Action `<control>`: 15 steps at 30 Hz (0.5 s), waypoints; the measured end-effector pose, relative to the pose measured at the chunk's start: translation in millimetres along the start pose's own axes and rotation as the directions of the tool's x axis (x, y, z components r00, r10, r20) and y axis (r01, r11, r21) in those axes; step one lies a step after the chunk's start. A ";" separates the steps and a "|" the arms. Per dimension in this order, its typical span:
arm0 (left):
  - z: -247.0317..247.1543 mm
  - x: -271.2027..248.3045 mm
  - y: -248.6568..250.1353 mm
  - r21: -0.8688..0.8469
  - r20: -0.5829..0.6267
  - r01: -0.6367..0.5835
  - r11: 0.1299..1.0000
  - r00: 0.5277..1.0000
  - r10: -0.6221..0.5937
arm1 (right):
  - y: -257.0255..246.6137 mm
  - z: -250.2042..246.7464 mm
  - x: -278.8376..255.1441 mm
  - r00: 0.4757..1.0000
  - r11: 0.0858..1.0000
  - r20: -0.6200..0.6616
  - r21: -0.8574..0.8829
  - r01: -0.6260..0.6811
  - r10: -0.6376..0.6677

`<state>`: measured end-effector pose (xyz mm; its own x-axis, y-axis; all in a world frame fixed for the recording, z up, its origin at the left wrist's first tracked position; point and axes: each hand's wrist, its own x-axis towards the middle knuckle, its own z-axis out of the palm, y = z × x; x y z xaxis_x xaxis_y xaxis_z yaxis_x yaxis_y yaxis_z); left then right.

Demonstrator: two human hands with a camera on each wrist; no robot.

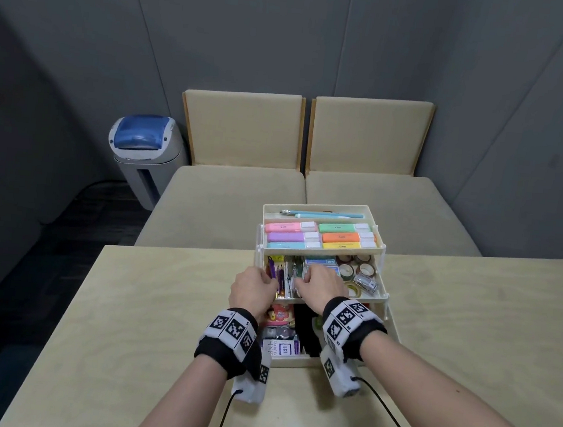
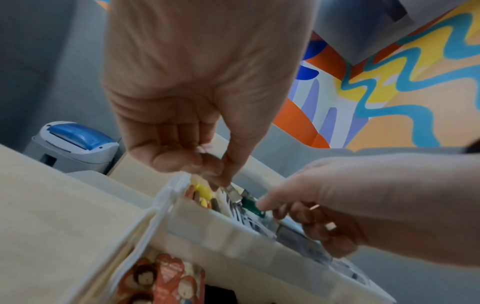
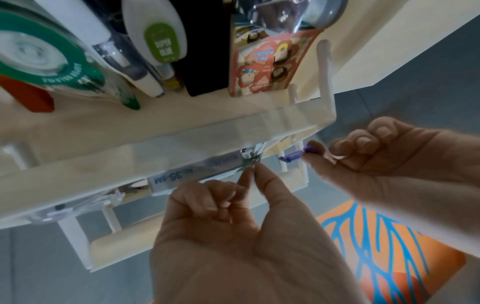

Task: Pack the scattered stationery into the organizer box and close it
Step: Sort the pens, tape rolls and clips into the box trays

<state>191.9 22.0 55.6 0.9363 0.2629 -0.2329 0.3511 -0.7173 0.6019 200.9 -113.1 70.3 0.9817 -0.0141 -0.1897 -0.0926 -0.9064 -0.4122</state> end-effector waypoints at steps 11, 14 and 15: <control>15.2 10.4 36.2 0.090 0.141 -0.128 0.988 0.983 0.115 | 59.9 -11.0 -54.0 0.982 0.978 0.034 0.104 0.181 -0.185; 14.4 14.8 35.7 0.110 0.202 -0.114 0.987 0.975 0.090 | 79.2 -15.6 -62.0 0.979 0.975 0.053 0.111 0.190 -0.197; 13.9 15.5 34.6 0.115 0.197 -0.110 0.987 0.977 0.086 | 84.9 -17.4 -63.3 0.978 0.974 0.061 0.114 0.194 -0.202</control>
<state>218.4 -7.7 62.2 0.9427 0.0678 -0.3267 0.2428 -0.8111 0.5322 133.8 -196.5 62.8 0.9683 0.1947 -0.1564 0.0813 -0.8377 -0.5400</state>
